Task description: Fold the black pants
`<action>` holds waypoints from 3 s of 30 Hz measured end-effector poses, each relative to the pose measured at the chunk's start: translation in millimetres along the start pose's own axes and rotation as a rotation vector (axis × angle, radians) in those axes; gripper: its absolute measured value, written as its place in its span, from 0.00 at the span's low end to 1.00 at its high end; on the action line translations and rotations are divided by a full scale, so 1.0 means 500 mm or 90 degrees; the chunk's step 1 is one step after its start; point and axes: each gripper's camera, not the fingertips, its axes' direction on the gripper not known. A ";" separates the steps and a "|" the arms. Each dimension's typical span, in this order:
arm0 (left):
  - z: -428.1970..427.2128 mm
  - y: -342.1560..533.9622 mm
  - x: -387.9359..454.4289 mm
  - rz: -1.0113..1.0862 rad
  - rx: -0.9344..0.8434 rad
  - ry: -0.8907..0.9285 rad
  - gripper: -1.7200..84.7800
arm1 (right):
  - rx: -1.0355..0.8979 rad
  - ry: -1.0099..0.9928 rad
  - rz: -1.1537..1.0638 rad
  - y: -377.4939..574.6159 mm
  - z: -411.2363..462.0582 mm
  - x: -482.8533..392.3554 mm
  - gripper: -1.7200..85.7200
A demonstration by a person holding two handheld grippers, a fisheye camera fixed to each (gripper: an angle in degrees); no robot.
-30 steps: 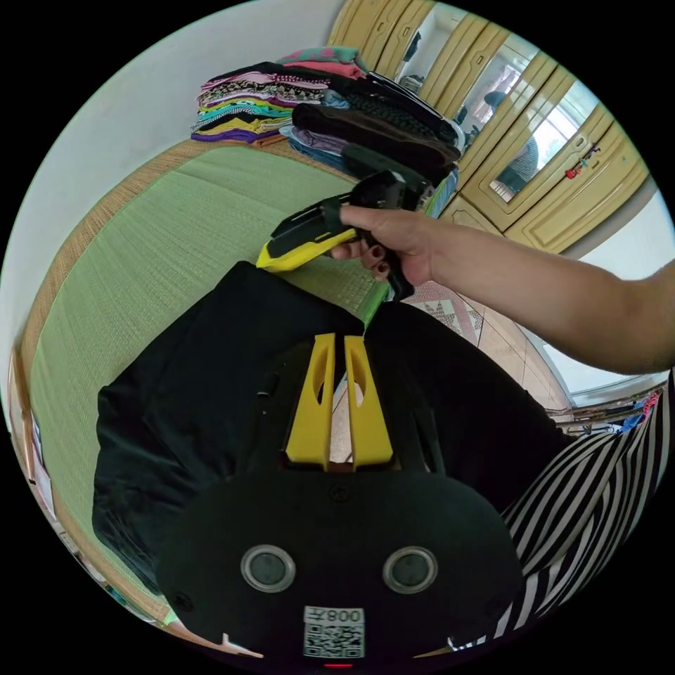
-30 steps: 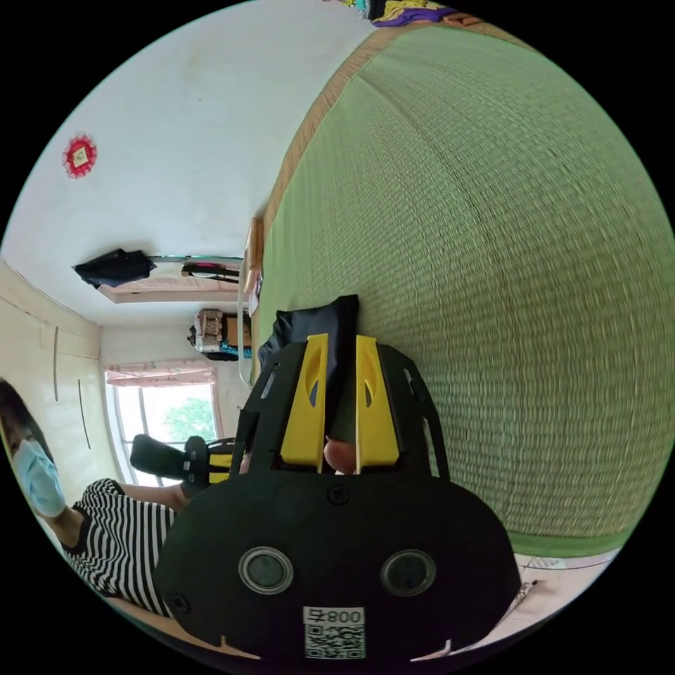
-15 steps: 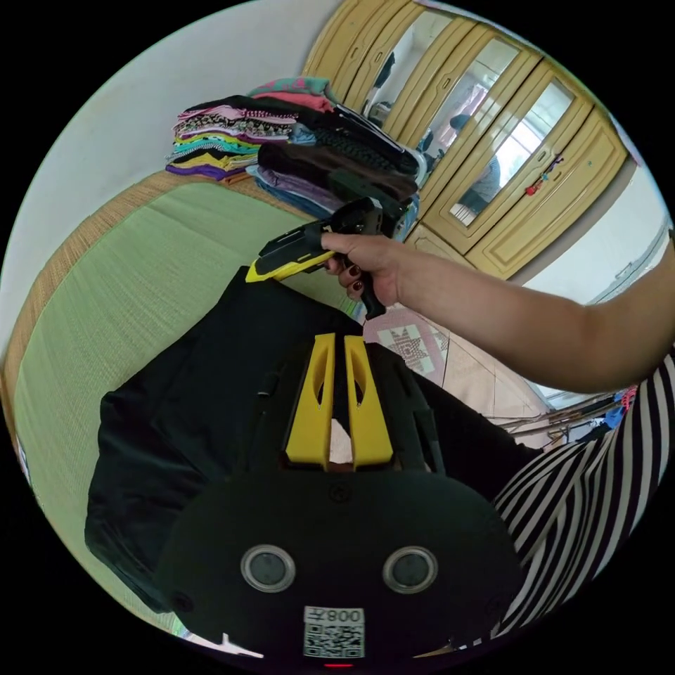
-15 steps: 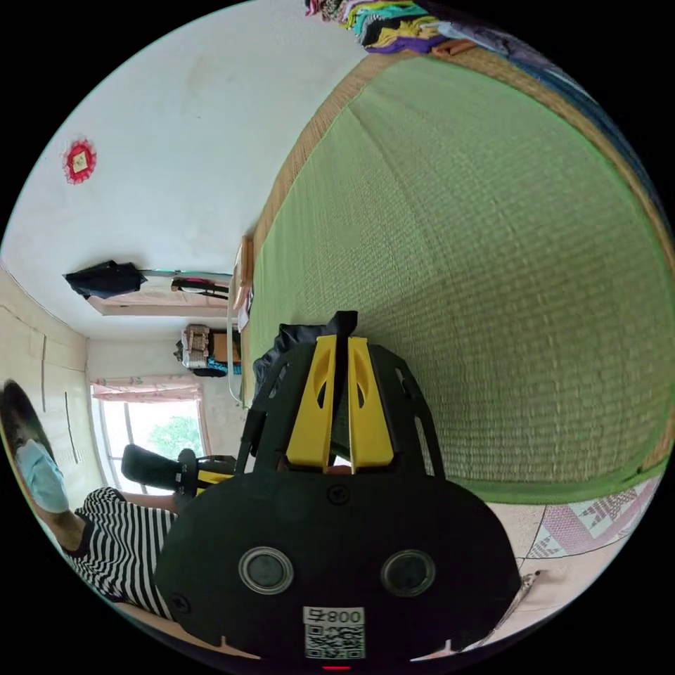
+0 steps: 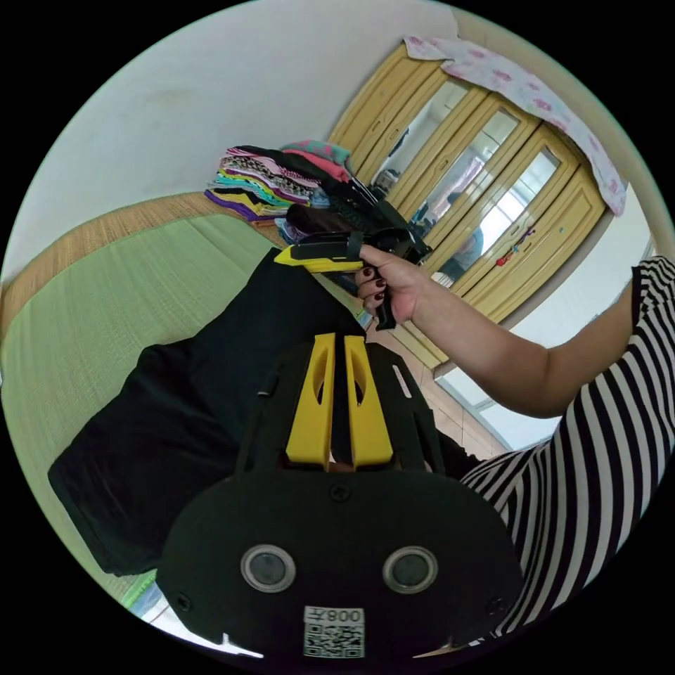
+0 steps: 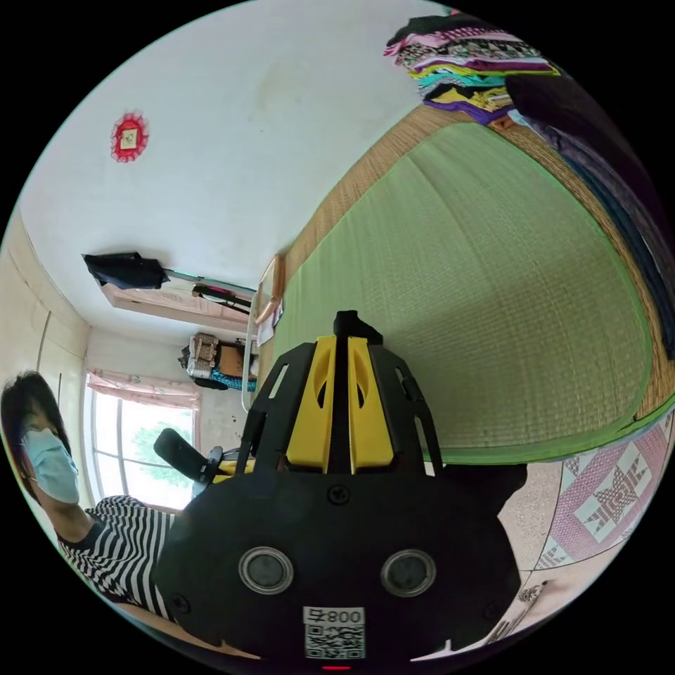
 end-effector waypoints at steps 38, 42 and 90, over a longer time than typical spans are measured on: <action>-0.465 0.757 -0.634 -0.526 0.281 0.007 0.05 | -0.299 0.110 -0.133 -0.180 0.732 -1.008 0.05; -0.462 0.796 -0.667 -0.567 0.288 0.012 0.05 | -0.331 0.109 -0.118 -0.197 0.785 -1.055 0.05; -0.359 0.717 -0.620 -0.429 0.114 -0.237 0.02 | -0.440 0.120 -0.414 -0.110 0.953 -1.552 0.02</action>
